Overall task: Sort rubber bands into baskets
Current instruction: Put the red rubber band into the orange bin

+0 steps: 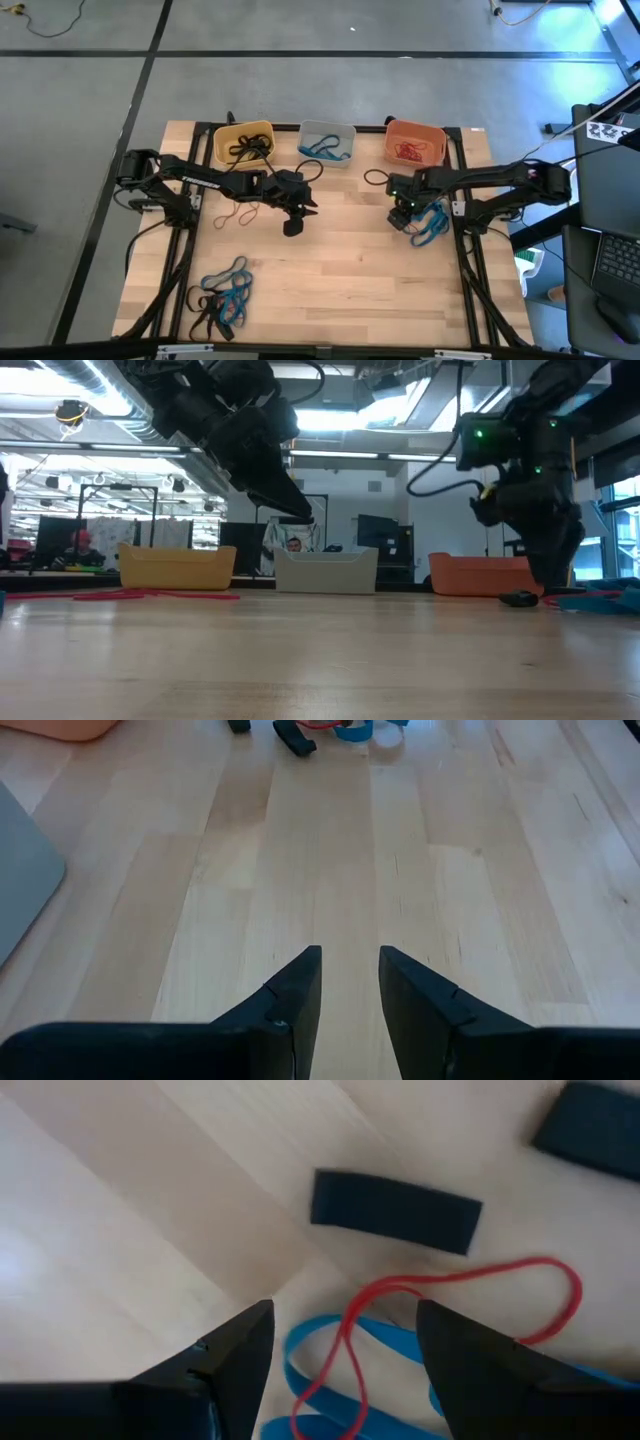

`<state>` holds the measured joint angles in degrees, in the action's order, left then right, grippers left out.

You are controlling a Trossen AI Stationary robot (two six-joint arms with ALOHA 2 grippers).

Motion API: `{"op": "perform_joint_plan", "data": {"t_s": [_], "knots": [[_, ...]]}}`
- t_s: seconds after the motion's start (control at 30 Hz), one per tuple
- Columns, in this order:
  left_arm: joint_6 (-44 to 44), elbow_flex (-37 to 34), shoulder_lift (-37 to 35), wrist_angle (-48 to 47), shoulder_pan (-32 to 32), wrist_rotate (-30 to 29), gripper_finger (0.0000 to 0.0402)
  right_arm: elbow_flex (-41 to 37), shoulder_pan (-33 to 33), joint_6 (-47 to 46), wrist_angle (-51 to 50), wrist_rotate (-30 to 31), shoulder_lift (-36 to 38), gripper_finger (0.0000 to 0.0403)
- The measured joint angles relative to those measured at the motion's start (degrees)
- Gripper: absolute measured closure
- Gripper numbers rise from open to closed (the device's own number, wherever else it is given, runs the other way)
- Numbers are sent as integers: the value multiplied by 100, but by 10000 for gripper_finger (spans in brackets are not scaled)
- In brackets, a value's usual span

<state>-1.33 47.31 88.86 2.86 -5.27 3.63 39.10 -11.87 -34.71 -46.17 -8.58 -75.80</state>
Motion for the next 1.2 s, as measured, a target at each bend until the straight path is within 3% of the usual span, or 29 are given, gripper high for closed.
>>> {"op": "perform_joint_plan", "data": {"t_s": [0.3,0.43,0.93,1.2], "knots": [[1,0,0,41,-1,-1,302,-253,-1,-69,582,7,-363,159],[1,0,0,41,-1,-1,302,-244,-3,45,605,22,-474,182],[20,0,0,43,1,1,302,-252,-3,521,612,254,-486,392],[23,0,0,45,1,1,302,-263,-3,623,561,302,-156,382]]}}
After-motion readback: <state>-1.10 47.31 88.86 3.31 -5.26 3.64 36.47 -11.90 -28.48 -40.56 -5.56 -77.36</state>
